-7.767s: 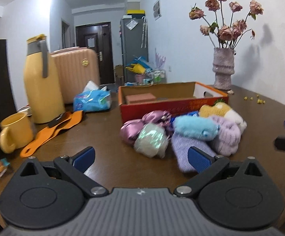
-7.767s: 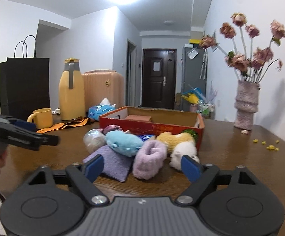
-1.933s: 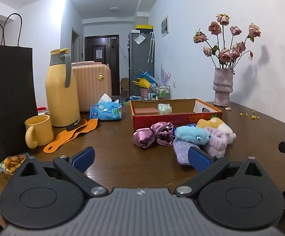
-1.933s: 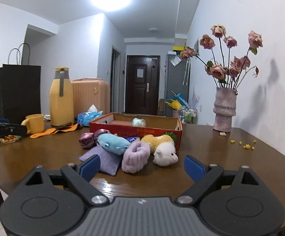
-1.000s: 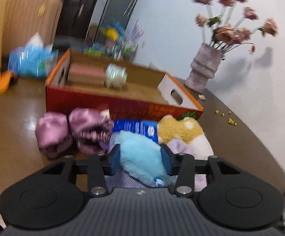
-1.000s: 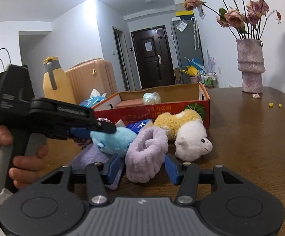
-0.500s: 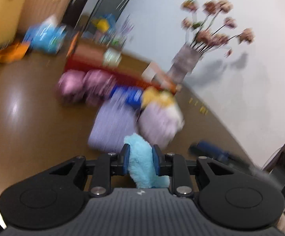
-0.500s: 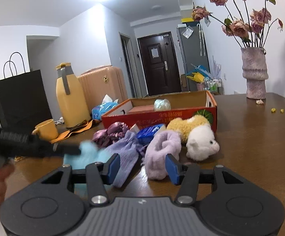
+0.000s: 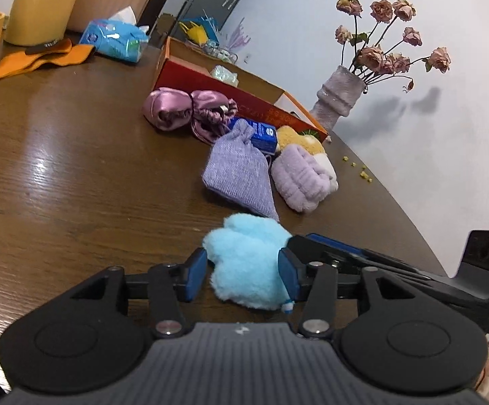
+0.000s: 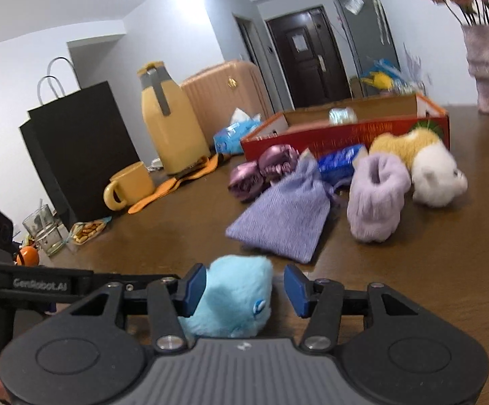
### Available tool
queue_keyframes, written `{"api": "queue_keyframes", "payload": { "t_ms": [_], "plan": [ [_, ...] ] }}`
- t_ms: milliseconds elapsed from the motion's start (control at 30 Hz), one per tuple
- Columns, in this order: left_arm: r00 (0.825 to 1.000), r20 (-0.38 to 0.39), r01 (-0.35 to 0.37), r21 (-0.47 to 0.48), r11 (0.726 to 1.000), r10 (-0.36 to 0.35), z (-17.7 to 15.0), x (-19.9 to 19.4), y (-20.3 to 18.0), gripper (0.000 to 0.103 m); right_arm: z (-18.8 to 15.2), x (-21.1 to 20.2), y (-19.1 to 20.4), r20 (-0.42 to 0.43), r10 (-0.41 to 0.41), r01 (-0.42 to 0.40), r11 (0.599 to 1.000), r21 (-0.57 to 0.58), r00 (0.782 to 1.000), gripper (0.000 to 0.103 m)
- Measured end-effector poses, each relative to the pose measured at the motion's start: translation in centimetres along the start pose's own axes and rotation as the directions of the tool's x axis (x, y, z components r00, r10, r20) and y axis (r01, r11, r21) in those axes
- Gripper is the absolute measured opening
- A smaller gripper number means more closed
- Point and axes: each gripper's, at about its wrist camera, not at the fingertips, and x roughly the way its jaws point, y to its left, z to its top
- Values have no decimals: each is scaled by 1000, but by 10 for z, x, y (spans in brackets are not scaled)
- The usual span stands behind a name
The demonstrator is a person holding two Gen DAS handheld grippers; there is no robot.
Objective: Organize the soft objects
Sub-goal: 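Grasp the light-blue plush with the left tool and lift it, then carry the light-blue plush with the left tool into the box and release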
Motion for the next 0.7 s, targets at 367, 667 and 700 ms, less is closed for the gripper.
{"api": "queue_keyframes", "payload": {
  "t_ms": [367, 667, 700],
  "plan": [
    [997, -33, 73, -50, 996, -74, -1, 11, 12, 36, -4, 16, -16, -45, 84, -76, 985, 154, 995, 36],
    [993, 40, 113, -53, 992, -111, 11, 5, 3, 33, 11, -3, -11, 18, 73, -75, 990, 117, 997, 33],
    [991, 58, 127, -37, 991, -125, 19, 6, -2, 33, 18, -7, -12, 43, 67, -71, 991, 109, 997, 33]
  ]
}}
